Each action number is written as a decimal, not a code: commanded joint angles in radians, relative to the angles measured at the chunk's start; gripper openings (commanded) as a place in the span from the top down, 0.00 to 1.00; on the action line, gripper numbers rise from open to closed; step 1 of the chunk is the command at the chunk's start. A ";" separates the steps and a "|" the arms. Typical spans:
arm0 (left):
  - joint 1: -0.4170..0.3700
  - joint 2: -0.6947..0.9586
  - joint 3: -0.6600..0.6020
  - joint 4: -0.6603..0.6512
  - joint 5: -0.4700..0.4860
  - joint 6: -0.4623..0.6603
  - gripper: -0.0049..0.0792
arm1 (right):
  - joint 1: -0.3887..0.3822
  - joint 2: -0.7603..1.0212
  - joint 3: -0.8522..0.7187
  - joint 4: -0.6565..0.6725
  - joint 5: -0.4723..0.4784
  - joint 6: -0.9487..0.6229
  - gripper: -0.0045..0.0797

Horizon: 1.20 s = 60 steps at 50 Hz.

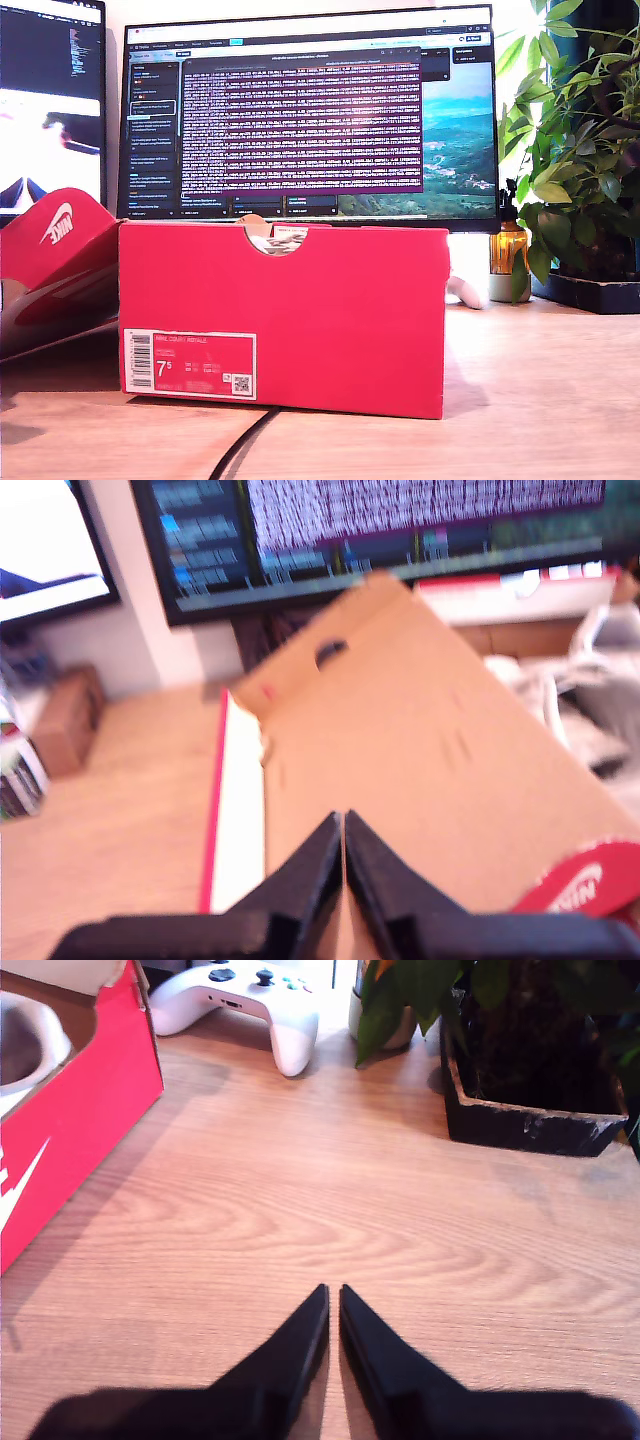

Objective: Pack the white shoes by picking the first shoe and placing it inside the red shoebox, left side, then picking and rotating the second shoe and placing it in the shoebox

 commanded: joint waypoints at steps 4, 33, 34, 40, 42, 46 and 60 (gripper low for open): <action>0.010 -0.017 -0.056 -0.002 -0.015 -0.002 0.96 | -0.002 -0.045 -0.082 0.039 -0.005 0.005 0.96; 0.177 -0.125 -0.168 0.021 0.044 -0.010 0.96 | -0.001 -0.197 -0.223 0.065 -0.008 0.024 0.96; 0.179 -0.128 -0.172 0.021 0.049 -0.010 0.96 | -0.001 -0.201 -0.229 0.064 -0.008 0.024 0.96; 0.183 -0.143 -0.183 0.016 0.050 -0.021 0.96 | -0.001 -0.239 -0.271 0.056 -0.008 0.024 0.96; 0.183 -0.148 -0.183 0.013 0.050 -0.021 0.96 | -0.001 -0.256 -0.284 0.055 -0.008 0.024 0.96; 0.183 -0.158 -0.183 -0.004 0.050 -0.021 0.96 | -0.001 -0.293 -0.296 0.047 -0.011 0.028 0.96; 0.183 -0.160 -0.183 -0.008 0.047 -0.027 0.96 | -0.001 -0.461 -0.316 -0.111 -0.035 0.035 0.96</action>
